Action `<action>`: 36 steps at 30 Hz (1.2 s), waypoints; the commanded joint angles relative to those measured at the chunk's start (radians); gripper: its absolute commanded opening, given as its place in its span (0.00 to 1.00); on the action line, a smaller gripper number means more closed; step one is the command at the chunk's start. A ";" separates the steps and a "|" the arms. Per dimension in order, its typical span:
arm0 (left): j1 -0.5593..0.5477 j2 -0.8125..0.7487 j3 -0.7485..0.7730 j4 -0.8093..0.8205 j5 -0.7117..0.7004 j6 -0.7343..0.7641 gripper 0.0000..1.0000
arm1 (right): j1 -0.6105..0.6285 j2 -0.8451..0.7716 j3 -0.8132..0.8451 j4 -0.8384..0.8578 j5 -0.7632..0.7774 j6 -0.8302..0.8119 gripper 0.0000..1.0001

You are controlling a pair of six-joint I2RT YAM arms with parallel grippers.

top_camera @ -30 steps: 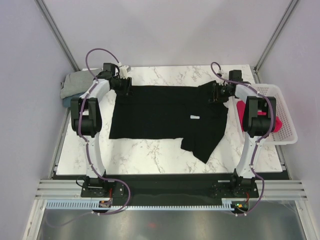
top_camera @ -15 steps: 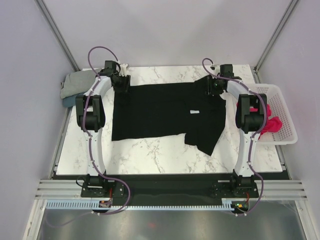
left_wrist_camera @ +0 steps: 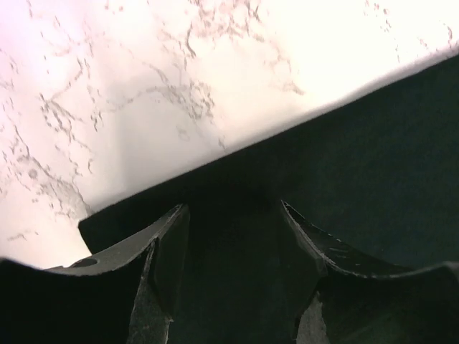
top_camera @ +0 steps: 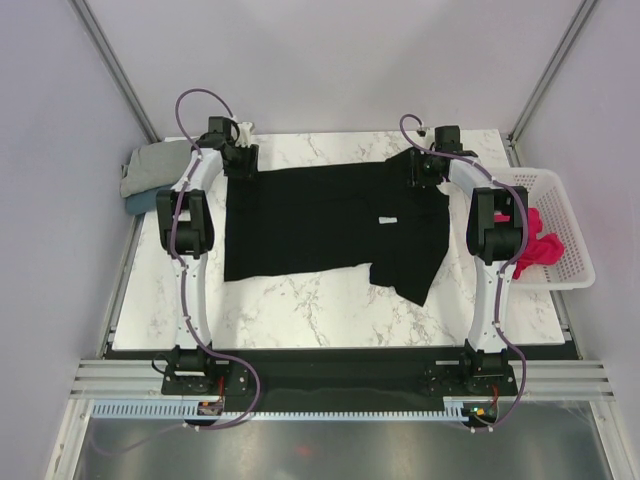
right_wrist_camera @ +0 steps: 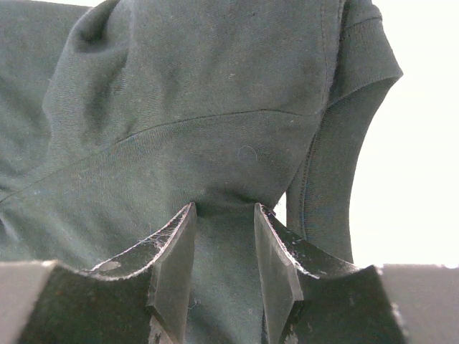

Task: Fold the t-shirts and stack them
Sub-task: Fold the tshirt

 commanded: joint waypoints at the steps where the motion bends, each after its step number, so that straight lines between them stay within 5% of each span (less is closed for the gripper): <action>1: 0.002 0.037 0.076 -0.012 0.006 -0.025 0.60 | 0.004 0.016 -0.023 -0.050 0.029 0.011 0.47; 16: 0.002 0.068 0.155 0.044 0.003 -0.031 0.59 | 0.004 0.036 0.043 -0.059 0.039 0.011 0.46; 23: -0.050 -0.361 -0.195 0.282 -0.006 -0.023 0.58 | 0.005 -0.318 -0.181 0.074 0.029 -0.087 0.47; 28: -0.102 -0.577 -0.298 0.245 -0.003 0.029 0.59 | 0.010 -0.481 -0.317 0.077 -0.032 -0.165 0.48; 36: -0.139 -0.834 -0.750 0.228 -0.024 0.184 0.56 | 0.058 -0.834 -0.790 0.063 -0.090 -0.535 0.48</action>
